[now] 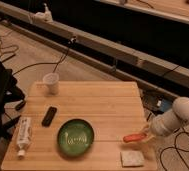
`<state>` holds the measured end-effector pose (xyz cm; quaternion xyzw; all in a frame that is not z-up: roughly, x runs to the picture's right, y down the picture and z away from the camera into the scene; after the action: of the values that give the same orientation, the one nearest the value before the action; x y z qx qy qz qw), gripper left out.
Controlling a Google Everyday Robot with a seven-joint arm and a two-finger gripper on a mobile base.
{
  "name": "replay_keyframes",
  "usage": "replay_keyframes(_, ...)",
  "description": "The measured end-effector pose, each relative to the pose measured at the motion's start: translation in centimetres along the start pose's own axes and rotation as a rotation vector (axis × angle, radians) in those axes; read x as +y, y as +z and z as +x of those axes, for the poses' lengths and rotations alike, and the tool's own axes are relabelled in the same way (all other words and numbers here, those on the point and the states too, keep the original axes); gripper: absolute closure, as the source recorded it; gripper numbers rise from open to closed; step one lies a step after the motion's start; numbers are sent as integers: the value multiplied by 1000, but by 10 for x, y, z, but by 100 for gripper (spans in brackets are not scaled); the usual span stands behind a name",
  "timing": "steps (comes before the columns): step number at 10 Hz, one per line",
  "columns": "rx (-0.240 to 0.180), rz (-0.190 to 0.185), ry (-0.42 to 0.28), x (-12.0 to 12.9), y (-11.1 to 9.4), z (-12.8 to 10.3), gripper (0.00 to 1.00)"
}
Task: Place the pepper in the ceramic bowl
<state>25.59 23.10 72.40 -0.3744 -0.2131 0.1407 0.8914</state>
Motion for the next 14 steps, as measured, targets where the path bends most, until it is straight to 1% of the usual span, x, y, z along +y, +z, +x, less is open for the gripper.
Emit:
replay_keyframes(1,-5,4,-18,-9,-2,-14,81)
replay_keyframes(2,-25,5,-41,-18,-3,-34,81)
replay_keyframes(3,-42,-3,-57,-25,0,-48,81)
replay_keyframes(4,-61,-27,-85,-32,12,-69,81)
replay_keyframes(5,-71,-51,-104,-35,23,-81,81)
replay_keyframes(6,-83,-86,-126,-35,39,-95,81)
replay_keyframes(7,-98,-136,-155,-32,61,-112,81)
replay_keyframes(8,-111,-171,-176,-29,76,-125,81)
replay_keyframes(9,-127,-222,-207,-24,97,-143,81)
replay_keyframes(11,-145,-313,-283,-14,133,-180,81)
replay_keyframes(12,-145,-335,-313,-13,142,-193,81)
replay_keyframes(13,-138,-349,-347,-14,149,-207,81)
replay_keyframes(14,-129,-354,-382,-16,153,-220,81)
